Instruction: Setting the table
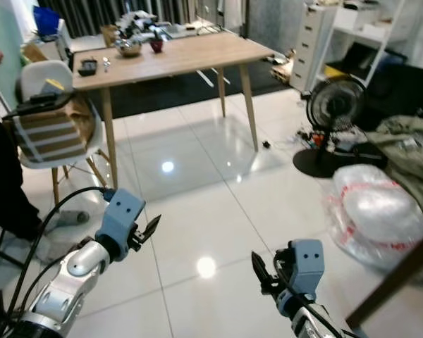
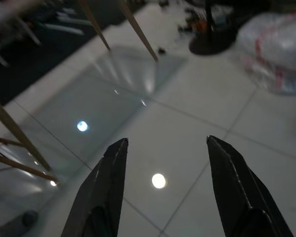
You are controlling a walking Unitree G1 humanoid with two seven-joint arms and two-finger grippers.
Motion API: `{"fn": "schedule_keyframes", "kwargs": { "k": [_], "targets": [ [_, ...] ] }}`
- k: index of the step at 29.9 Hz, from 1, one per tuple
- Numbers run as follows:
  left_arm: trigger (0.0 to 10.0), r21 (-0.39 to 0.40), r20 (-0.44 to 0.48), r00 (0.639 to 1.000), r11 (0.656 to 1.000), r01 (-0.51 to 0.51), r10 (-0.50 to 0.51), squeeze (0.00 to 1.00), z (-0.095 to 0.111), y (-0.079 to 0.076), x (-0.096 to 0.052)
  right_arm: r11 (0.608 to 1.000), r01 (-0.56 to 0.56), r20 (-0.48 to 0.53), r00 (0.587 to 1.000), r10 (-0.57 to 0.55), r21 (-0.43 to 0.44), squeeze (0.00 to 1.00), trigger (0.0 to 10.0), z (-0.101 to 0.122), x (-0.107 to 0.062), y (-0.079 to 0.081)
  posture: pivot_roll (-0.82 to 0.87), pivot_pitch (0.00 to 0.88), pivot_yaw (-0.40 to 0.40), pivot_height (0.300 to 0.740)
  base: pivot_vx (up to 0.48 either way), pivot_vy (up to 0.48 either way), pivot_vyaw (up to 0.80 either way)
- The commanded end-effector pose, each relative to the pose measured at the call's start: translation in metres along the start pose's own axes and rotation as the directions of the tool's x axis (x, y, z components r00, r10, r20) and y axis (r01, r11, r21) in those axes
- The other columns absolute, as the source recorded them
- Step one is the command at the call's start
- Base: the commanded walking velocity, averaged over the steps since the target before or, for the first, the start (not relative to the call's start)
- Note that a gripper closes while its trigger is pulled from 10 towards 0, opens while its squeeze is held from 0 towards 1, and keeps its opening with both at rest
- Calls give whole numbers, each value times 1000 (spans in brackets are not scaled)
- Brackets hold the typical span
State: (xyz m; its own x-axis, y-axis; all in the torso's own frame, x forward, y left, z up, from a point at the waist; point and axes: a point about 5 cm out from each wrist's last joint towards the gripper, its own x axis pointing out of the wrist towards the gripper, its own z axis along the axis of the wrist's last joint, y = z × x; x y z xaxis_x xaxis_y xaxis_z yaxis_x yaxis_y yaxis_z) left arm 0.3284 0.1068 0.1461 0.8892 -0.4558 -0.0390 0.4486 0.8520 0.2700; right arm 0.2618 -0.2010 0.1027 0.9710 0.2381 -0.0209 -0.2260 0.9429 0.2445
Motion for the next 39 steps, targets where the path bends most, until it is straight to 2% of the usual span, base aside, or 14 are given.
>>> {"fn": "schedule_keyframes", "kwargs": {
  "k": [1,2,3,5,7,8,9,11,19,23,25,29,35,39],
  "targets": [
    [10000,-16,19,998,998,66,-66,0,3,-5,-1,997,-50,11,999,50,56,0,10000,-1,-4,4,-9,53,182,740,469,0,0],
    [10000,-43,40,991,991,130,-128,0,7,-9,-3,991,-99,46,994,95,92,0,10000,4,-4,9,-8,52,180,740,469,0,0],
    [10000,-43,40,991,991,130,-128,0,7,-9,-3,991,-99,46,994,95,92,0,10000,4,-4,9,-8,52,180,740,469,0,0],
    [10000,-80,95,961,960,267,-259,0,17,-15,-9,963,-224,99,972,211,151,0,10000,12,-2,24,-2,49,176,740,472,0,0],
    [10000,-80,95,961,960,267,-259,0,17,-15,-9,963,-224,99,972,211,151,0,10000,12,-2,24,-2,49,176,740,472,0,0],
    [10000,-96,117,943,941,324,-312,0,20,-16,-12,945,-282,111,958,266,165,0,10000,15,-1,31,1,47,174,740,472,0,0],
    [10000,-112,155,906,904,413,-395,0,28,-18,-17,926,-334,104,942,320,173,0,10000,14,6,40,12,40,171,740,469,0,0],
    [10000,-107,159,896,895,434,-415,0,30,-19,-18,930,-325,99,945,312,170,0,10000,14,10,40,18,36,172,740,469,0,0],
    [10000,-77,164,898,902,425,-409,0,34,-19,-16,940,-298,125,952,280,164,0,10000,19,22,36,10,11,167,740,471,0,0],
    [10000,-119,185,912,913,391,-366,0,32,-21,-14,923,-352,75,936,344,158,0,10000,21,20,39,-7,25,89,740,469,0,0],
    [10000,-132,192,911,910,392,-364,0,33,-22,-15,918,-361,62,932,356,161,0,10000,21,20,39,-7,27,80,740,469,0,0],
    [10000,-168,222,911,906,388,-348,0,36,-29,-14,911,-378,26,925,379,167,0,10000,23,22,34,-3,40,4,740,470,0,0],
    [10000,-179,230,914,908,378,-335,0,37,-29,-14,908,-380,28,924,381,175,0,10000,26,26,33,-3,40,-1,740,471,0,0],
    [10000,-183,223,919,912,367,-325,0,36,-25,-16,896,-405,37,913,405,185,0,10000,27,29,40,14,42,3,740,472,0,0]
  ]
}}
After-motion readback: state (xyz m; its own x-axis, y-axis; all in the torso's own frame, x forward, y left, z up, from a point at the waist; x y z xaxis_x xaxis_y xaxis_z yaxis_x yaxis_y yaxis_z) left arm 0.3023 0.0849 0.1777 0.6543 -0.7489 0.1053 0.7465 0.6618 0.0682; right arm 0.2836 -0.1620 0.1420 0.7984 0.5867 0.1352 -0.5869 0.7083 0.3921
